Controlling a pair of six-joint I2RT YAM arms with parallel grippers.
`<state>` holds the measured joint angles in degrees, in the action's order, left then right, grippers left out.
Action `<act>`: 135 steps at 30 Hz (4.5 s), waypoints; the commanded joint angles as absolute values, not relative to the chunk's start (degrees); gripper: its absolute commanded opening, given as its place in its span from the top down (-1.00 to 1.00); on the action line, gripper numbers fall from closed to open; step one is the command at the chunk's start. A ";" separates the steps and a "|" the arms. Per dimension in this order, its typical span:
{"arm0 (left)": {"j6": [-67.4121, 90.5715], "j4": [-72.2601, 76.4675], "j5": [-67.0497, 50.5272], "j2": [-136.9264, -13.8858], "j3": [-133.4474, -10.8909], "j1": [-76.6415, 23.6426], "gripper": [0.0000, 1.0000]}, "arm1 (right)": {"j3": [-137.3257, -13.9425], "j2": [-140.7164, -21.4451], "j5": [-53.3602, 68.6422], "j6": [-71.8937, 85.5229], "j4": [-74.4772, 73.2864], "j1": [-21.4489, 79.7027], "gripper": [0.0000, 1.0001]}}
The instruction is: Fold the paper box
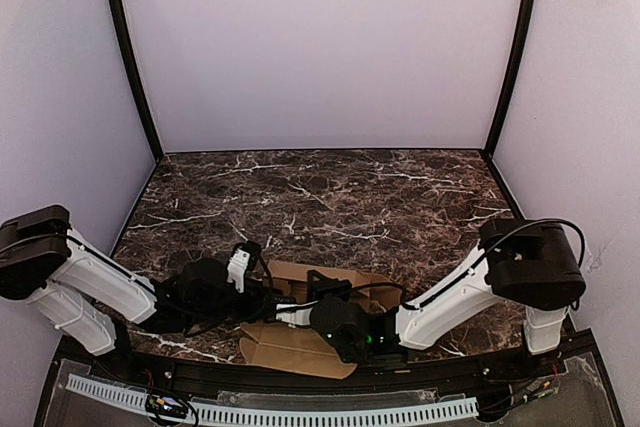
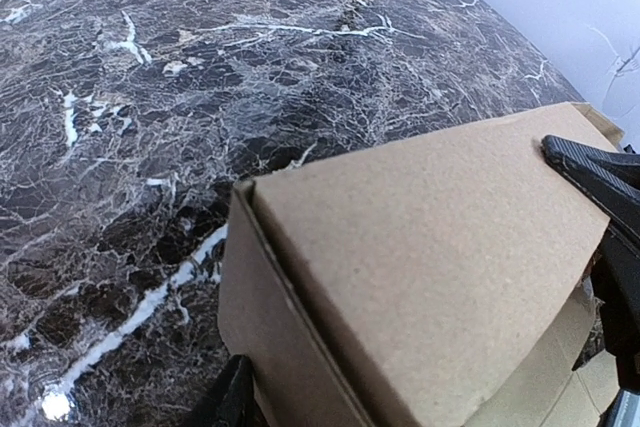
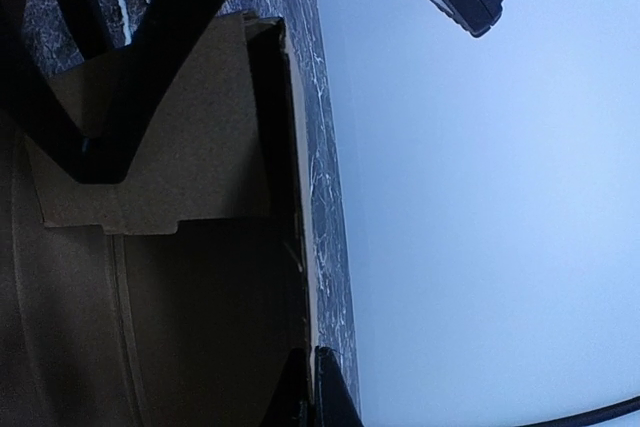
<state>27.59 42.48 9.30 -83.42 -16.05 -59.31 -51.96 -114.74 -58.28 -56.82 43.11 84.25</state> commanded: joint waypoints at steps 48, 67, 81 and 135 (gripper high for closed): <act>13.56 36.39 9.60 -89.28 -26.88 -60.21 0.99 | -46.24 -78.01 -23.87 -7.31 1.49 88.33 -0.66; 5.51 35.44 4.02 -95.92 -31.27 -60.21 0.99 | -42.28 -79.55 -7.01 13.12 17.10 67.94 1.00; 8.26 38.36 3.96 -97.87 -30.65 -60.21 0.99 | -46.73 -94.96 -3.32 18.92 28.82 65.50 1.00; 16.00 60.79 9.38 -106.74 -31.09 -60.25 0.54 | -41.38 -101.58 -1.80 25.76 33.42 66.80 1.00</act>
